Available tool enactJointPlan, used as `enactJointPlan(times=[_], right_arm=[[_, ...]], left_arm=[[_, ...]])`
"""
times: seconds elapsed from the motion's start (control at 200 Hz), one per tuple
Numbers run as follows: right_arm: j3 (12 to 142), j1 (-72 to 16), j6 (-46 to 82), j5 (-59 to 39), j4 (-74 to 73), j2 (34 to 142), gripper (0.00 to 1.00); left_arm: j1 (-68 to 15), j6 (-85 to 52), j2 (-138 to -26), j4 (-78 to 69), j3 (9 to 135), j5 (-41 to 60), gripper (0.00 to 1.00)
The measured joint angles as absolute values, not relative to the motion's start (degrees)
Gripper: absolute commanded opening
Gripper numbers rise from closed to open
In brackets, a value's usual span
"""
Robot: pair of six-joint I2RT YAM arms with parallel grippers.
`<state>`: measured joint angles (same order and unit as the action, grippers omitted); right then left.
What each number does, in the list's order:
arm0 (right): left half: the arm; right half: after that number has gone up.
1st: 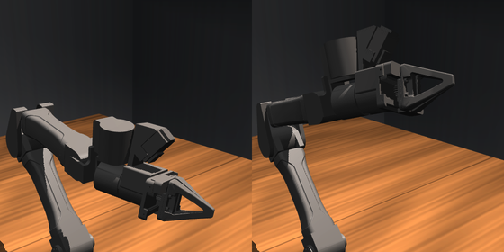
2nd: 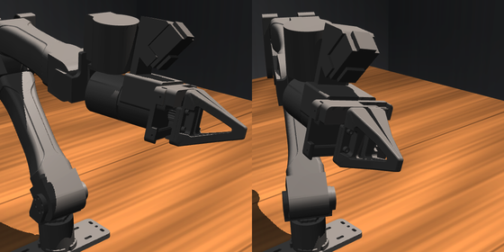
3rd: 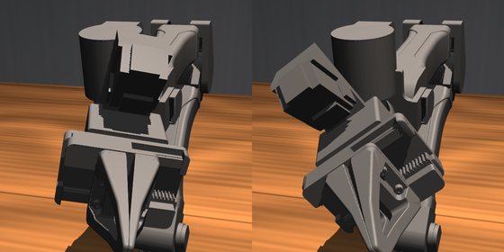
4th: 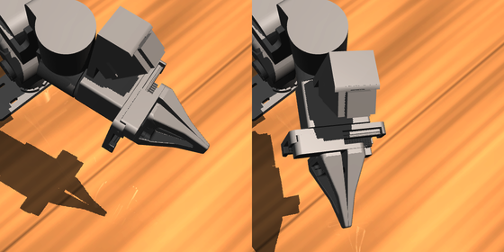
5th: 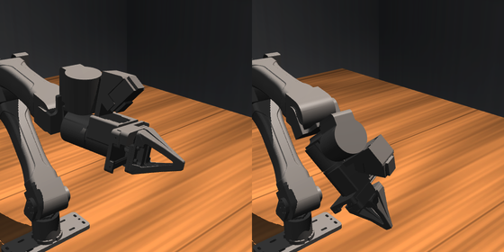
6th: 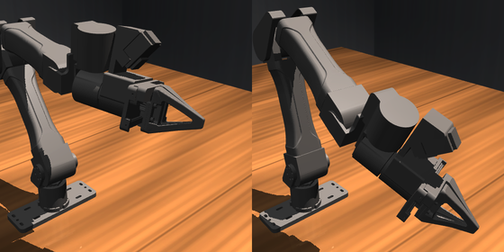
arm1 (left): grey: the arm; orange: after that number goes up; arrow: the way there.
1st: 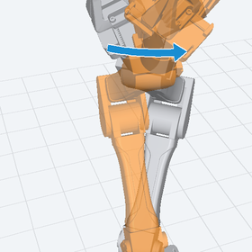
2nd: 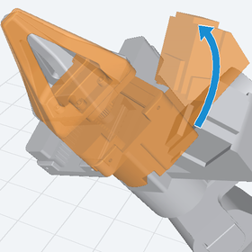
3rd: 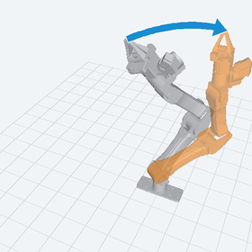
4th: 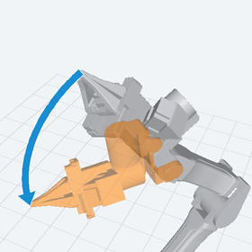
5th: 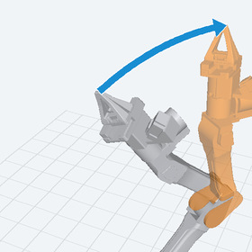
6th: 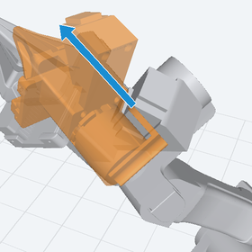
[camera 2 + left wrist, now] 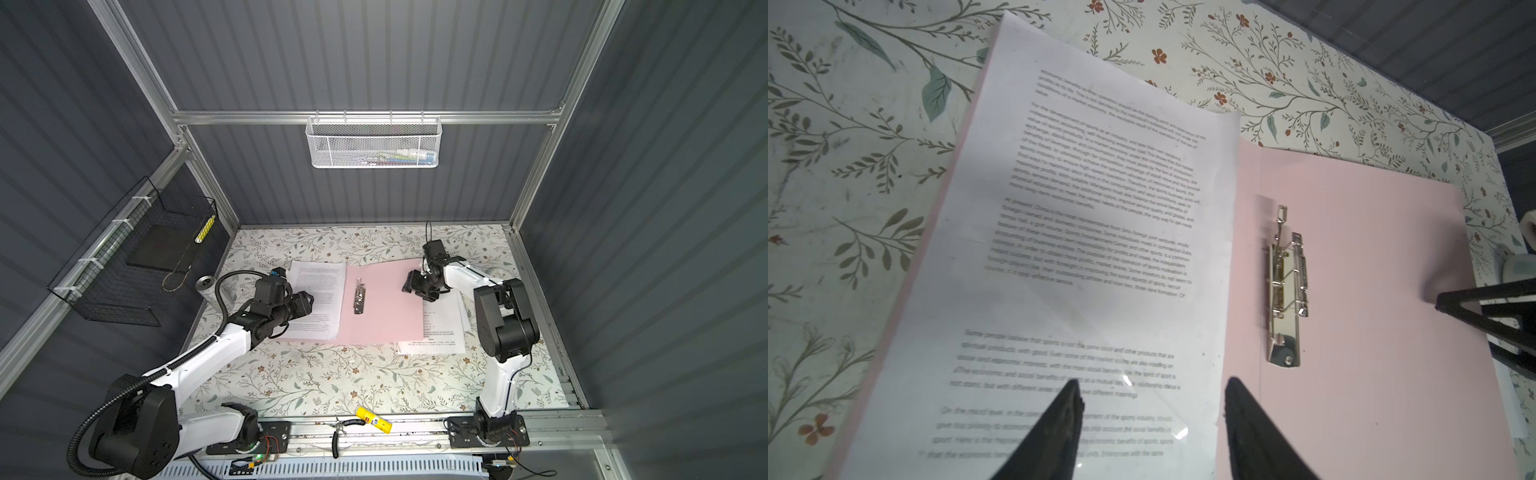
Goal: Put the files into the folder
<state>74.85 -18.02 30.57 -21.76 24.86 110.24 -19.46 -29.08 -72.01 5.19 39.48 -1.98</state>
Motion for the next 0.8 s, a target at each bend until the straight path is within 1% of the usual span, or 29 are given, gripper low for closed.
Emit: enactJointPlan(times=[0.24,0.38,0.44,0.52,0.665,0.801], right_arm=[[81.23,-23.68,31.57,-22.92,23.88,115.96,0.63],[79.00,-22.70,31.44,-21.82,23.16,113.69,0.63],[73.91,-20.73,31.38,-21.41,21.37,109.03,0.63],[65.01,-16.64,31.18,-20.53,18.68,99.81,0.63],[50.35,-7.86,30.13,-15.33,14.76,82.43,0.64],[40.73,-1.48,29.52,-13.47,15.27,73.17,0.64]], left_arm=[[-19.46,-29.08,-74.98,2.35,36.71,-1.69,0.56],[-19.46,-29.08,-75.99,1.76,36.18,-1.69,0.56],[-19.46,-29.08,-76.01,1.39,36.07,-1.52,0.56],[-19.46,-29.08,-76.01,0.82,36.03,-1.26,0.56],[-19.46,-29.10,-76.01,-0.82,35.92,0.73,0.58],[-19.88,-29.28,-76.49,-2.33,35.94,2.85,0.58]])
